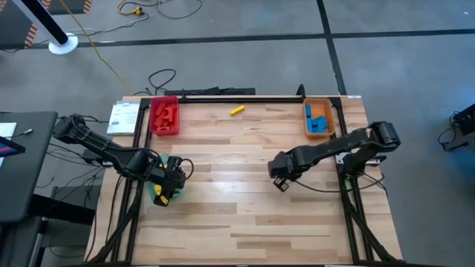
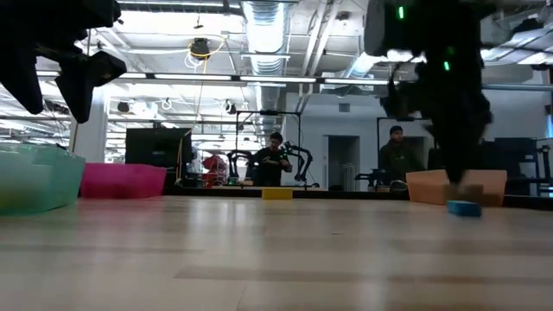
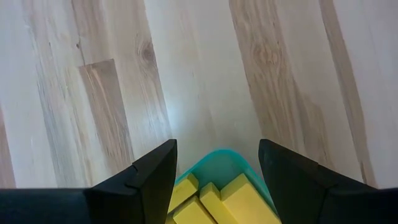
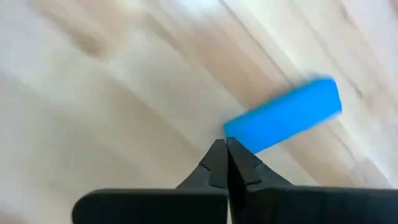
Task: Sort blocks
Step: Put the blue block into the orange bin
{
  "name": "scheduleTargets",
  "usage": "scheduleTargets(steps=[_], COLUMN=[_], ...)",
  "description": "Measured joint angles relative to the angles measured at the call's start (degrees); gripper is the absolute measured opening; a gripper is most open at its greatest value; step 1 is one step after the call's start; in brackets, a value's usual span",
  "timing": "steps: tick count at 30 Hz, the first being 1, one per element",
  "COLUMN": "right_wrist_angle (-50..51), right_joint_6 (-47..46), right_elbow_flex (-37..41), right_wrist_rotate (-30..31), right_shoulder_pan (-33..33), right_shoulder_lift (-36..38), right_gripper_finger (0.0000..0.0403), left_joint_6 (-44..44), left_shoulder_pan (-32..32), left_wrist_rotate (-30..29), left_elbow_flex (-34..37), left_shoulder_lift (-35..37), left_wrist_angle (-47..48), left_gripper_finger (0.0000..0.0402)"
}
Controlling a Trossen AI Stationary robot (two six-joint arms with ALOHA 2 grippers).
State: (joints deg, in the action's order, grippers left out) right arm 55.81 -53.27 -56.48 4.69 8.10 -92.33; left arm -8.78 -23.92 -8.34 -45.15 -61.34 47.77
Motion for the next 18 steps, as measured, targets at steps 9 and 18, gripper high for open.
scheduleTargets(steps=[9, 18], right_wrist_angle=[3.32, 10.53], right_joint_6=[5.74, 12.28], right_elbow_flex=[-5.86, -4.59], right_wrist_rotate=[3.03, 2.52], right_shoulder_pan=[2.61, 5.88], right_shoulder_lift=[6.68, 5.00], right_gripper_finger=[0.0008, 0.0121], left_joint_6=[-0.55, 0.45], left_shoulder_pan=[0.01, 0.01], left_wrist_rotate=[-0.03, -0.03], left_elbow_flex=[0.00, 0.00], left_shoulder_lift=[0.00, 0.00], left_wrist_angle=[0.07, -1.70], left_gripper_finger=[0.0222, 0.0222])
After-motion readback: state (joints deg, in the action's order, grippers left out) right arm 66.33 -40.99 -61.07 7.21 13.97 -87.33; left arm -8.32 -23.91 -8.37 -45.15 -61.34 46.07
